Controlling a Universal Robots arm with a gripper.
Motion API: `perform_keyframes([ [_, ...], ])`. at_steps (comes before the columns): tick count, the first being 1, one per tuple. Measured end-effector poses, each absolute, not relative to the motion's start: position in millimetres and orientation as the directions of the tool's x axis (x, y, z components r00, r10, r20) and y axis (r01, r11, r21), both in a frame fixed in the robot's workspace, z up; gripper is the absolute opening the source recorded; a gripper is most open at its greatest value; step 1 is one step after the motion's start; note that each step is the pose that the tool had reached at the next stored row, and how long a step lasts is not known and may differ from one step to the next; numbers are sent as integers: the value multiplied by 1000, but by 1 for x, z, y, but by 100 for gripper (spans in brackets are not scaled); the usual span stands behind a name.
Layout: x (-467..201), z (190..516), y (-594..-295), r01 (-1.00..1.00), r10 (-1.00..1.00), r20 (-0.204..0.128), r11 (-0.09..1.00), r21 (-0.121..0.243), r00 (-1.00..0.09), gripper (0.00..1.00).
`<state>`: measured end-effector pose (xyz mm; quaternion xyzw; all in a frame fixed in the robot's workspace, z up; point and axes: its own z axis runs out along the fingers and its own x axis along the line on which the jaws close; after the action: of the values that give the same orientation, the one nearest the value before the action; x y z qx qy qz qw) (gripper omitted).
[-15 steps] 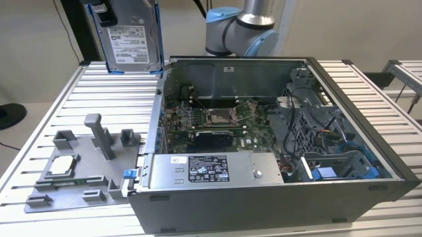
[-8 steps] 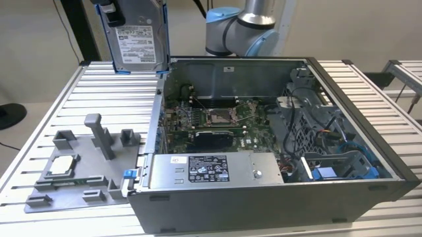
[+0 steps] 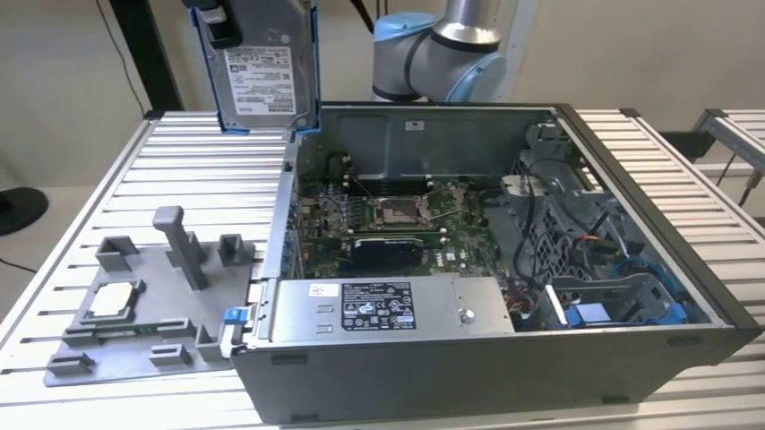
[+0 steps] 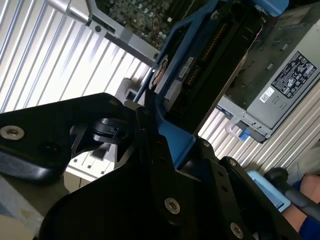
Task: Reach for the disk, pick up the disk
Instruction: 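Pick up the disk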
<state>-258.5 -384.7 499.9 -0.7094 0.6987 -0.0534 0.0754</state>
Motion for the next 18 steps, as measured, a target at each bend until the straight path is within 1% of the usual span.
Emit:
perform_keyframes([
  [18,-215,500,-385,-983,-999,-30,-12,-182,18,0],
])
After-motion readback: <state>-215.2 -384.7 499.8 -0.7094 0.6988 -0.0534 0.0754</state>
